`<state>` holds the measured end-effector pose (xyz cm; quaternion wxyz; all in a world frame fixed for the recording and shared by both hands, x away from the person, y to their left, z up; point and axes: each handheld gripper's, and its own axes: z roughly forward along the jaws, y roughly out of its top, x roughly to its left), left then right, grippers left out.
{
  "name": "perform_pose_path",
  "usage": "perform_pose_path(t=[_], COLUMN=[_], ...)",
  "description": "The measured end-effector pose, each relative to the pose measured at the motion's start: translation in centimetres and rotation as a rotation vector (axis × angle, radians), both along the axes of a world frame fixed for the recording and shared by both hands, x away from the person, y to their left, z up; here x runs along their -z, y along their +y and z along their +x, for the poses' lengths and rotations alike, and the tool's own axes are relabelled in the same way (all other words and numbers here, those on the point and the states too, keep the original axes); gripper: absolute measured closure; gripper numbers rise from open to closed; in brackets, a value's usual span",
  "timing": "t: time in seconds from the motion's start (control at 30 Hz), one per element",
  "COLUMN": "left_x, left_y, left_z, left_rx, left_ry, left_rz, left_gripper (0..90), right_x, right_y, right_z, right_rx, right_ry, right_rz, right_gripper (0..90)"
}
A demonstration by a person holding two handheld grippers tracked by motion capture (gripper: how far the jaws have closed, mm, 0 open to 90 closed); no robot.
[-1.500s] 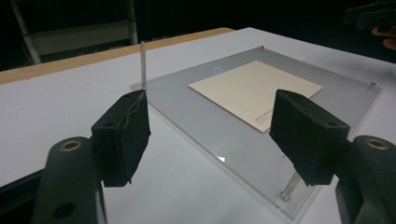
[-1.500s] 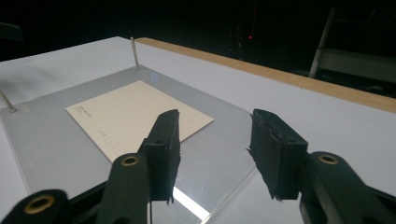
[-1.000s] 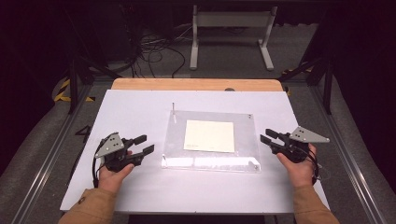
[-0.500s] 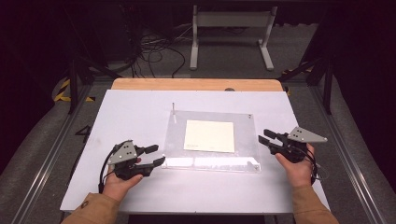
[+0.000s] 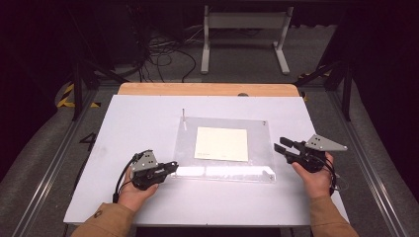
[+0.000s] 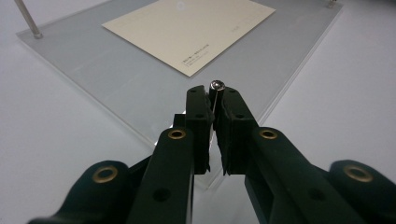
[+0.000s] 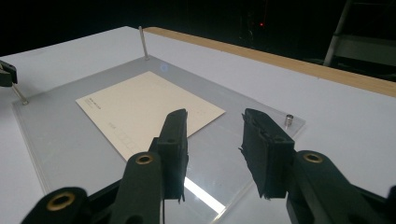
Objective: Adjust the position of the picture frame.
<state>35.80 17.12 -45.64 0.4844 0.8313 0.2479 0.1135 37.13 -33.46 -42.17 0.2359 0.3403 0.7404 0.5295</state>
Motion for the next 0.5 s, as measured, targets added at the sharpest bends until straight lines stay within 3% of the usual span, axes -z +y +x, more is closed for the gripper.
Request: perform_pose_path(t=[0.2,0.37,0.5], left_x=[-0.4,-0.3,-0.2], left_y=[0.0,1.1,1.7], left_z=[0.5,2.5,4.0], left_rx=[-0.021,-0.106,-0.146], left_ry=[0.003,0.011,0.02], left_rz=[0.036,0.017,-0.003], left_gripper=[84.6,84.5,84.3], right_x=[-0.1,-0.2,-0.1], right_y=[-0.2,-0.5,-0.8], right_z=[-0.2,-0.5,-0.8], right_rx=[0.004,0.01,0.017], right_ry=[0.0,0.004,0.017], right_rz=[0.003,0.004,0.006], right_gripper=[60.5,61.6,63.3])
